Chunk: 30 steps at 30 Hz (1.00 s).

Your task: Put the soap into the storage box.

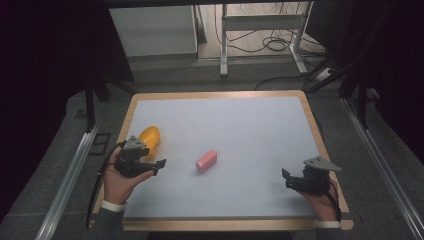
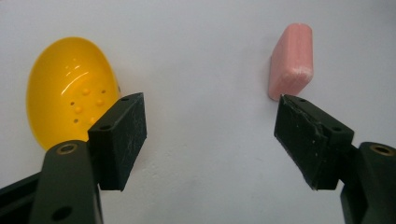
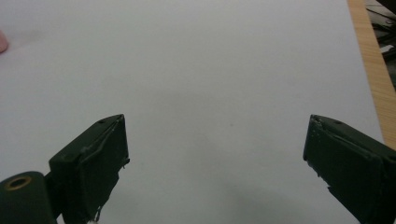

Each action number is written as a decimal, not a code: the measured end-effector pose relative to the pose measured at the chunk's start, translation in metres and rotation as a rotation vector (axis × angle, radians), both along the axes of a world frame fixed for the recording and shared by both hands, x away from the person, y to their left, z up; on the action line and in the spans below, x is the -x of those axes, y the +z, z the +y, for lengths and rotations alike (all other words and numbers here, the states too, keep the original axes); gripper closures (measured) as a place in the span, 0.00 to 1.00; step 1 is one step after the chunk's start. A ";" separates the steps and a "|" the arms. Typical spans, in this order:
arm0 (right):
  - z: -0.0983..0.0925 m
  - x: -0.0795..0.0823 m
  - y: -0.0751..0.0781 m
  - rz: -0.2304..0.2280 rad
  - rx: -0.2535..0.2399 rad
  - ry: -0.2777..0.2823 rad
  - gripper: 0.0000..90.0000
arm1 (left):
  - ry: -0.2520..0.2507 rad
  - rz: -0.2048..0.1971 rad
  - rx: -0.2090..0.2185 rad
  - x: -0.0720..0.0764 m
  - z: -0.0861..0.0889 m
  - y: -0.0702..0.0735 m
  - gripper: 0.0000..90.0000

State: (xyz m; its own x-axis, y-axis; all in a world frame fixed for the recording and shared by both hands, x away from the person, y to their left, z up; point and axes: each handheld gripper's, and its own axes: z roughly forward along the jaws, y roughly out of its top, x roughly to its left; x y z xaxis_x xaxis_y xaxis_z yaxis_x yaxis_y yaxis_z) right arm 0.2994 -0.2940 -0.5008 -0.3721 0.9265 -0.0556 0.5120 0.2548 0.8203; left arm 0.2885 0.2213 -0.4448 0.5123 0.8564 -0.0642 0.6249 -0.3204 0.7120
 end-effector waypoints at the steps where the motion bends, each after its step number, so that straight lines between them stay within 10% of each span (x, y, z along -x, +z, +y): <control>1: 0.000 0.000 0.000 0.001 -0.002 0.000 0.07 | 0.000 0.000 0.000 0.000 0.000 0.000 0.28; 30: 0.001 0.001 0.002 0.000 0.004 0.013 0.07 | -0.073 0.055 -0.064 -0.028 -0.034 0.001 0.27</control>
State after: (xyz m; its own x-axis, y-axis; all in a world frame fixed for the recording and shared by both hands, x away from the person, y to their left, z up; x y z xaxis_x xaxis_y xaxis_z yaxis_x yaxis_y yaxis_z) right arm 0.2983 -0.2933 -0.4987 -0.3841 0.9214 -0.0596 0.5089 0.2651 0.8190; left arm 0.3170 0.1875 -0.4434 0.5707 0.8202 -0.0401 0.6356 -0.4103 0.6539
